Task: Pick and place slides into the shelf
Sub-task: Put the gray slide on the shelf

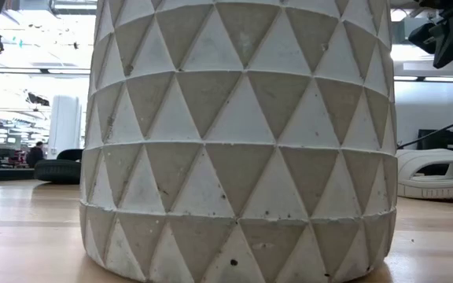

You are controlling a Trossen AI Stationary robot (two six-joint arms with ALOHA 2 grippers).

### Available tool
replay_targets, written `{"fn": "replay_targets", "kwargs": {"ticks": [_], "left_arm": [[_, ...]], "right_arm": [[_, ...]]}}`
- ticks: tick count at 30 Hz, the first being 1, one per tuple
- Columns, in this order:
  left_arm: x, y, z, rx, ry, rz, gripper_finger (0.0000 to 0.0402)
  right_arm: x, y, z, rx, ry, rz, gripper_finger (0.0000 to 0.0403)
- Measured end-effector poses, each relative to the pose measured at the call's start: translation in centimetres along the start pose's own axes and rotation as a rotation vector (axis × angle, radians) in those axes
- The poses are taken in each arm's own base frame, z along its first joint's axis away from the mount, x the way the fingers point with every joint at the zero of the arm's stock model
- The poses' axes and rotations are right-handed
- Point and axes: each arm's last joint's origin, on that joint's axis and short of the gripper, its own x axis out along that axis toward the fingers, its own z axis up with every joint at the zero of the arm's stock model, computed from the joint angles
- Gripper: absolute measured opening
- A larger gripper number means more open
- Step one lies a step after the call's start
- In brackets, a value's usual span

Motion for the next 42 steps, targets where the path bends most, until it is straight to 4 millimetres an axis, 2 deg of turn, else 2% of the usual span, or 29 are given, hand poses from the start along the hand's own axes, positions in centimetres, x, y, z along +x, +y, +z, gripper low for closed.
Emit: {"fn": "replay_targets", "kwargs": {"ticks": [8, 12, 16, 20, 23, 27, 30, 34, 38, 42], "left_arm": [[-1.9, -0.1, -0.9, 0.055, 0.073, -0.026, 0.0185], [-3.3, 0.1, -1.9, 0.094, 0.169, 0.036, 0.0185], [-5.1, 0.7, -2.5, 0.032, 0.126, 0.088, 0.0185], [-8.5, 1.6, -4.1, -0.136, -0.003, 0.095, 0.0185], [-11.3, 2.3, -5.9, -0.321, -0.173, -0.003, 0.0185], [-15.2, 2.9, -8.6, -0.526, -0.484, -0.182, 0.0185], [-18.3, 2.8, -10.1, -0.592, -0.731, -0.300, 0.0185], [-21.5, 1.7, -11.2, -0.578, -0.961, -0.366, 0.0185], [-22.1, -0.5, -11.0, -0.565, -1.028, -0.364, 0.0185], [-20.1, -3.6, -9.6, -0.576, -1.006, -0.361, 0.0185]], "right_arm": [[0.0, 0.0, 0.0, 0.000, 0.000, 0.000, 0.0001], [0.0, 0.0, 0.0, -0.001, -0.005, -0.003, 0.0001], [0.0, -0.2, 0.3, 0.002, -0.033, -0.020, 0.0001], [-0.1, -0.5, 0.9, 0.032, -0.106, -0.060, 0.0001], [-0.4, -0.6, 1.1, 0.026, -0.158, -0.090, 0.0001], [-1.1, -0.4, 1.0, 0.014, -0.225, -0.128, 0.0001], [-1.7, -0.1, 0.8, 0.017, -0.293, -0.164, 0.0001], [-2.5, 0.3, 0.4, 0.033, -0.373, -0.200, 0.0001], [-3.4, 0.6, 0.2, 0.063, -0.460, -0.233, 0.0001], [-4.0, 0.8, 0.1, 0.120, -0.542, -0.249, 0.0001]]}}
